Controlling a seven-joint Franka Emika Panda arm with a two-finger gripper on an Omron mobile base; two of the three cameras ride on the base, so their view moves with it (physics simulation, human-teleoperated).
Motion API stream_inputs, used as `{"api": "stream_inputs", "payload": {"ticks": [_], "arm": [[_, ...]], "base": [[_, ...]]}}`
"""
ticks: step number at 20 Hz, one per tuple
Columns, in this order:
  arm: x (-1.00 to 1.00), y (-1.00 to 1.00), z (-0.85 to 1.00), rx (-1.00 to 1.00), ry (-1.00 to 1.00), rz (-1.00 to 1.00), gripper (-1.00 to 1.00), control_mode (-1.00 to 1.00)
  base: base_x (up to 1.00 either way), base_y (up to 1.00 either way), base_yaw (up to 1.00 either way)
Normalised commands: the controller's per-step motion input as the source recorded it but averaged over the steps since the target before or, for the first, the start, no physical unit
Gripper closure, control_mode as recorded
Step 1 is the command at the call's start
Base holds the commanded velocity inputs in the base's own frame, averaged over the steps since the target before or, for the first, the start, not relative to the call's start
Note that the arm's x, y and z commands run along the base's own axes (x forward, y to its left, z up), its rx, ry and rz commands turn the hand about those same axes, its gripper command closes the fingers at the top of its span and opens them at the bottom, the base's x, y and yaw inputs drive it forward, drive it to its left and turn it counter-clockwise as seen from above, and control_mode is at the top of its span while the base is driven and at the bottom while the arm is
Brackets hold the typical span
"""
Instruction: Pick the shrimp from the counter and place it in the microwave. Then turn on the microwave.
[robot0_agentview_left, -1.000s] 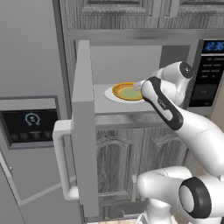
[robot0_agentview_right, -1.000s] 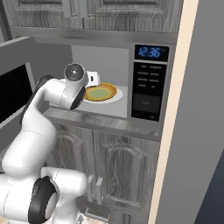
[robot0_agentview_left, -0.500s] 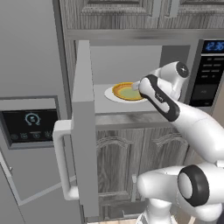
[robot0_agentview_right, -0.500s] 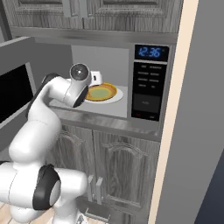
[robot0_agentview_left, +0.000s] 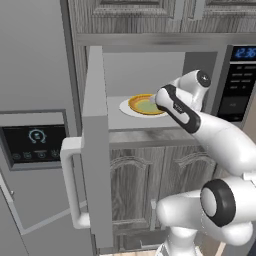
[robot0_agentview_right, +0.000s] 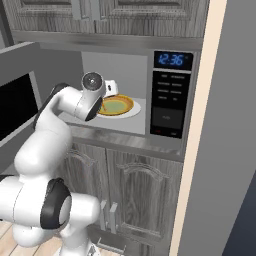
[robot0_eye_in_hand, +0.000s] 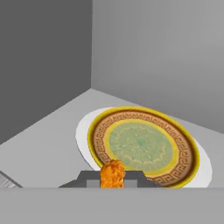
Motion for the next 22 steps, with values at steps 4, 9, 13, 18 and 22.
{"api": "stream_inputs", "payload": {"ticks": [4, 9, 13, 18, 22], "arm": [[0.2, 0.0, -0.06, -0.02, 0.0, 0.02, 1.0, -1.0], [0.22, 0.0, -0.1, 0.0, 0.0, 0.03, 1.0, -1.0], [0.18, 0.0, -0.13, 0.0, 0.0, 0.04, 1.0, -1.0], [0.15, 0.0, -0.13, 0.0, 0.0, 0.04, 1.0, -1.0], [0.1, 0.0, -0.11, -0.02, 0.0, 0.03, 1.0, -1.0]], "base": [[0.0, 0.0, 0.0], [0.0, 0.0, 0.0], [0.0, 0.0, 0.0], [0.0, 0.0, 0.0], [0.0, 0.0, 0.0]]}}
